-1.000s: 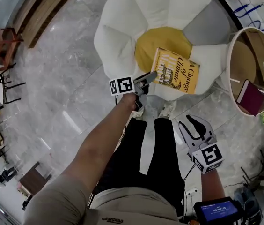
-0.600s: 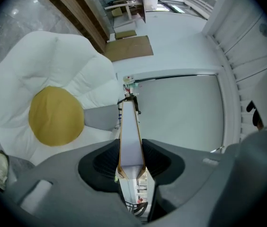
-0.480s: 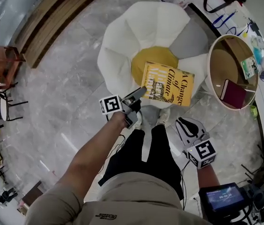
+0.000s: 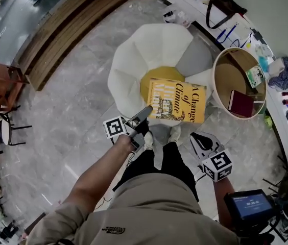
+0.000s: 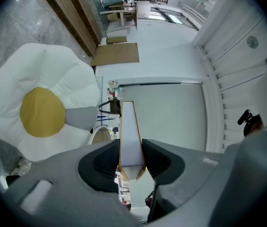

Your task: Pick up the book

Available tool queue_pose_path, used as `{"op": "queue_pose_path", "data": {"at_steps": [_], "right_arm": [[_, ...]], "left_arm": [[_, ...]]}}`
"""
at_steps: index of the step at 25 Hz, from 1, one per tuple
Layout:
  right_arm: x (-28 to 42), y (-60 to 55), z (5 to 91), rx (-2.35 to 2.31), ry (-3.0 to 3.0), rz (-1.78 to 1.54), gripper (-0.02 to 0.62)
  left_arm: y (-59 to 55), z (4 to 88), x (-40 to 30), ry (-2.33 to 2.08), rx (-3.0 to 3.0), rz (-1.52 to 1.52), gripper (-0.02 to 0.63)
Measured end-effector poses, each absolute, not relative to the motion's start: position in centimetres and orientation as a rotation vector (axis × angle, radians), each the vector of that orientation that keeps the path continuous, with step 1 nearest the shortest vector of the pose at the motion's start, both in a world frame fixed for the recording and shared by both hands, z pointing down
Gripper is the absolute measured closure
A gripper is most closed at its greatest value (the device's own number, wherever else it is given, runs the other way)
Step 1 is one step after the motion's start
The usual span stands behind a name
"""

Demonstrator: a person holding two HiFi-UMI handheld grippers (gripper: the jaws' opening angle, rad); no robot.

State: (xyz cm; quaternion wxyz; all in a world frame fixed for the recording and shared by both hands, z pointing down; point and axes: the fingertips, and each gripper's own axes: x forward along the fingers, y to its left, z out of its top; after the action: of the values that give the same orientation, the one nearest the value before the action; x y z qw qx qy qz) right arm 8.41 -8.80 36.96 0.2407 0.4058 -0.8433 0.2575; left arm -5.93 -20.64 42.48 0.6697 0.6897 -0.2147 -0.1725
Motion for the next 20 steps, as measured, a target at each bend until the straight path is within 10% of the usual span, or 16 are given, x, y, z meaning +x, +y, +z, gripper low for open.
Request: {"op": "queue_pose_path", "data": {"at_steps": [20], "right_arm": [[2.5, -1.2, 26.4, 1.153, -2.400, 0.520, 0.577]], "left_arm": [[-11.4, 29.6, -13.8, -0.445, 1.625, -0.507, 0.456]]}}
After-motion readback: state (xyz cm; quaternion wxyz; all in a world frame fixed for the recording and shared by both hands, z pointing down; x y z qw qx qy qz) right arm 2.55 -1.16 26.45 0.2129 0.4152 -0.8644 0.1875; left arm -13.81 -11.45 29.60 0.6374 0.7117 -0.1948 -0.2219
